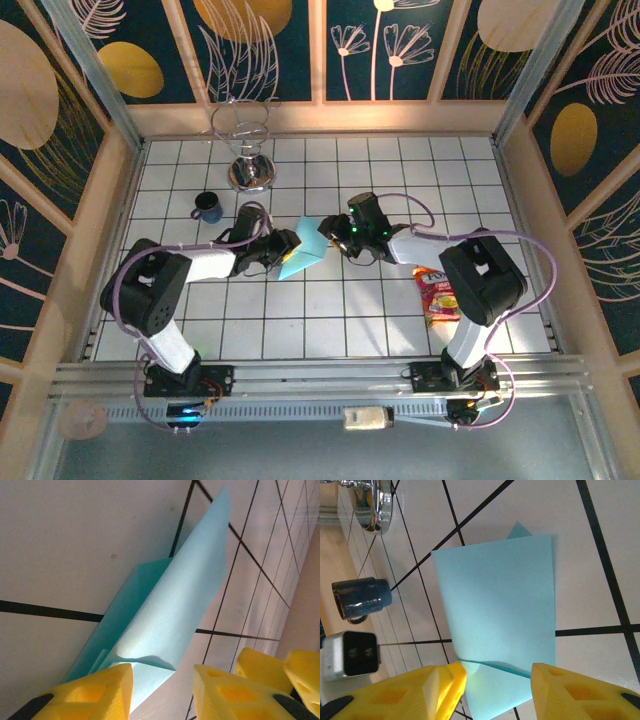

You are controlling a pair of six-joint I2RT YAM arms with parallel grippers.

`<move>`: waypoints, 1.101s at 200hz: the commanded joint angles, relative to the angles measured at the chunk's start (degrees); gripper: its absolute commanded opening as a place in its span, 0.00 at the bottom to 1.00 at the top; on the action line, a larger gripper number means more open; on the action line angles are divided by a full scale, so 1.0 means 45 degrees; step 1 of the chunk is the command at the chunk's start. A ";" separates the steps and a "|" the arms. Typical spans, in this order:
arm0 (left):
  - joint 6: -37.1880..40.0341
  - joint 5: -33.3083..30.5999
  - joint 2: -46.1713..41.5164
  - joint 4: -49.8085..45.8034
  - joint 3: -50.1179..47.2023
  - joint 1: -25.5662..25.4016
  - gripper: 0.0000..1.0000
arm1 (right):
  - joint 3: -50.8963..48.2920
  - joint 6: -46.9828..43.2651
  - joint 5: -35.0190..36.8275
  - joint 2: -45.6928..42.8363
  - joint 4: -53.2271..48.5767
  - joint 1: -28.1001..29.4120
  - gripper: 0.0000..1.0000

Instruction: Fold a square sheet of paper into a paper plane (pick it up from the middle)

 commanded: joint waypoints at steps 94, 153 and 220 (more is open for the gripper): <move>0.0849 -0.0615 0.1153 -0.1883 0.0733 -0.0141 0.37 | -0.0176 0.0525 -0.0584 0.0640 0.0068 0.0576 0.51; 0.0185 -0.0952 0.1080 -0.1979 0.0517 -0.0149 0.38 | -0.0120 0.0681 -0.0692 0.0904 -0.0242 0.0702 0.50; 0.0262 -0.0904 0.1132 -0.2027 0.0577 -0.0141 0.38 | -0.0071 0.0877 -0.0951 0.1295 -0.0356 0.0750 0.48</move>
